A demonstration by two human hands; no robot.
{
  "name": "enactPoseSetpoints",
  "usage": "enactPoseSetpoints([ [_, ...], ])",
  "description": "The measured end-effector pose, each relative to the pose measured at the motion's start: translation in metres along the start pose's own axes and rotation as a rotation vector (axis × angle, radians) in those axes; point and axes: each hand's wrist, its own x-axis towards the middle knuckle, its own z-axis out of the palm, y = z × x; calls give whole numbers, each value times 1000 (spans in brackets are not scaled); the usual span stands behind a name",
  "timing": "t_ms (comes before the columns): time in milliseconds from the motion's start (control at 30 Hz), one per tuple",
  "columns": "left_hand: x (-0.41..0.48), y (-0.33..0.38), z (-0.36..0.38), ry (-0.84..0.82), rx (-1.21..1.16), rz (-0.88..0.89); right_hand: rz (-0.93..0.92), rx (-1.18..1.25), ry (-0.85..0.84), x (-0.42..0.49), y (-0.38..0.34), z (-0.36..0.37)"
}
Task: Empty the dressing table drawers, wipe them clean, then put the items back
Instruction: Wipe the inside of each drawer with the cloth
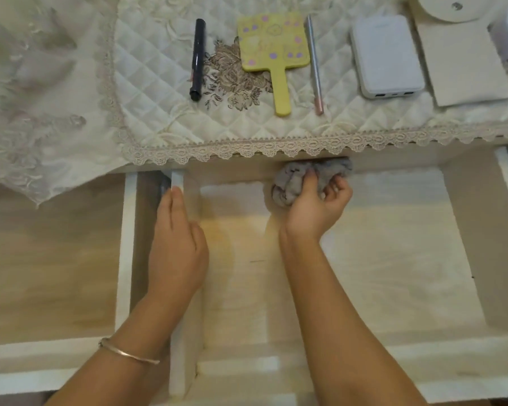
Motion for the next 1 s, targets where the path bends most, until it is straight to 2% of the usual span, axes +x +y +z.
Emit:
enactPoseSetpoints([
  [67,4,-5,-2,1,-27,44,22,-75,-118,-34,26,13],
  [167,8,-14,-2,3,-21,108,27,-246,-394,-64,56,16],
  [200,8,-15,-1,9,-35,120,1,-295,-431,-65,57,14],
  [267,8,-17,0,13,-72,126,-41,-282,-387,-54,51,9],
  [333,7,-19,1,3,-87,140,-47,-160,-248,-41,40,5],
  [400,8,-21,1,13,-106,157,-74,-134,-184,-42,40,9],
  [467,10,-23,3,21,-127,168,-123,-248,-263,-58,50,17],
  [567,11,-24,3,28,-165,157,-187,-489,-540,-76,67,19],
  [667,8,-25,1,13,-166,168,-218,-568,-645,-68,59,18],
  [800,5,-23,-1,4,-78,167,-211,-494,-545,-62,50,11],
  [1000,-1,-12,-5,-43,85,88,-208,-412,-136,21,2,-30],
])
